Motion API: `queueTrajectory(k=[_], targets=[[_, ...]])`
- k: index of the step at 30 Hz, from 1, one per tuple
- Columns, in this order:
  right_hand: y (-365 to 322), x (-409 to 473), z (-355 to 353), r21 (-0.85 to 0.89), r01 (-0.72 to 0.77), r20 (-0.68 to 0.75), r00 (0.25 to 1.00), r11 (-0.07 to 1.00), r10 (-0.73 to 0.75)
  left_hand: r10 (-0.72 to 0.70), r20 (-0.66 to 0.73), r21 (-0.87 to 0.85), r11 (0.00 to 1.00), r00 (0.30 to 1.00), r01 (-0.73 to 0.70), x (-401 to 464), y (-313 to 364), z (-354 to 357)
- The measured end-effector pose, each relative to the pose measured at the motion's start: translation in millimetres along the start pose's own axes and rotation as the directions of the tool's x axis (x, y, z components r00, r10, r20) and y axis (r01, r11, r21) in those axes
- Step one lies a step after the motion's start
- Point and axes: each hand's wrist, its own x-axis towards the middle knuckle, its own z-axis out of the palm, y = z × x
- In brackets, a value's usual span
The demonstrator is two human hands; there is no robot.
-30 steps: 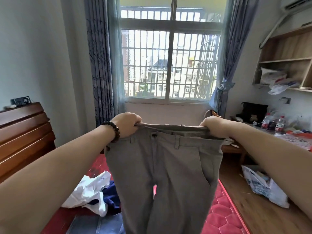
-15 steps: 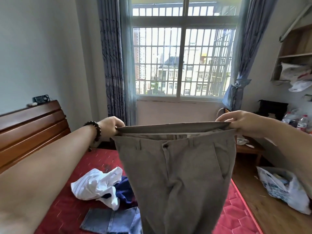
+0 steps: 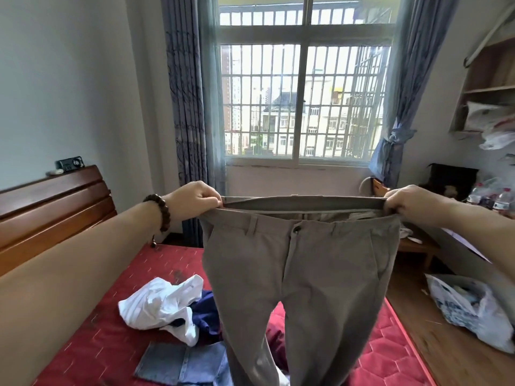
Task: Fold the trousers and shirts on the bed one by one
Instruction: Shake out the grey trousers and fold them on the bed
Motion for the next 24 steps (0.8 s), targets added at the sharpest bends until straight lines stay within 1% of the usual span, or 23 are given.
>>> queueTrajectory(k=[2, 3, 5, 6, 8, 9, 10, 11, 12, 13, 15, 16, 18, 20, 22, 24], targets=[[-1, -6, 0, -0.030, -0.035, 0.017, 0.999, 0.999, 0.036, 0.087, 0.049, 0.143, 0.985, 0.995, -0.093, -4, 3, 2], [-3, -10, 0, -0.052, -0.075, 0.038, 0.996, 0.996, 0.077, 0.131, 0.049, 0.209, 0.968, 0.990, -0.138, -6, 5, 3], [-5, -18, 2, -0.053, -0.140, 0.082, 0.986, 0.989, 0.144, 0.220, 0.002, 0.305, 0.929, 0.975, -0.210, -6, 7, 3], [-6, -23, 2, -0.028, -0.155, 0.108, 0.982, 0.988, 0.157, 0.252, -0.045, 0.313, 0.923, 0.967, -0.226, -6, 6, 1], [-15, -34, -2, -0.012, -0.172, 0.139, 0.975, 0.985, 0.172, 0.262, -0.146, 0.287, 0.934, 0.954, -0.212, -6, 3, -5], [-19, -40, -3, -0.037, -0.163, 0.130, 0.978, 0.986, 0.166, 0.257, -0.190, 0.274, 0.941, 0.947, -0.200, -7, 1, -7], [-21, -45, -2, -0.050, -0.156, 0.087, 0.983, 0.986, 0.160, 0.245, -0.226, 0.256, 0.949, 0.943, -0.186, -9, -1, -9], [-24, -50, -1, -0.012, -0.149, 0.020, 0.989, 0.989, 0.149, 0.229, -0.253, 0.231, 0.958, 0.940, -0.172, -12, -3, -10], [-27, -54, 1, 0.074, -0.131, -0.054, 0.989, 0.989, 0.135, 0.218, -0.273, 0.204, 0.965, 0.937, -0.165, -15, -4, -11], [-31, -56, 1, 0.195, -0.125, -0.124, 0.981, 0.973, 0.151, 0.212, -0.291, 0.182, 0.970, 0.933, -0.164, -19, -6, -12], [-39, -64, 1, 0.428, -0.146, -0.174, 0.955, 0.892, 0.240, 0.205, -0.339, 0.129, 0.977, 0.918, -0.171, -25, -8, -15], [-42, -69, 2, 0.486, -0.148, -0.190, 0.944, 0.861, 0.269, 0.193, -0.376, 0.086, 0.981, 0.906, -0.173, -27, -9, -18], [-45, -81, 5, 0.555, -0.142, -0.232, 0.920, 0.819, 0.316, 0.160, -0.445, 0.014, 0.985, 0.881, -0.172, -35, -9, -21], [-53, -93, 7, 0.618, -0.125, -0.270, 0.893, 0.776, 0.359, 0.147, -0.469, -0.018, 0.984, 0.871, -0.176, -46, -5, -20], [-62, -103, 9, 0.630, -0.104, -0.321, 0.867, 0.769, 0.381, 0.119, -0.494, -0.069, 0.982, 0.861, -0.176, -60, 3, -16], [-73, -111, 9, 0.646, -0.078, -0.391, 0.821, 0.759, 0.417, 0.102, -0.535, -0.080, 0.982, 0.838, -0.170, -77, 14, -12]])
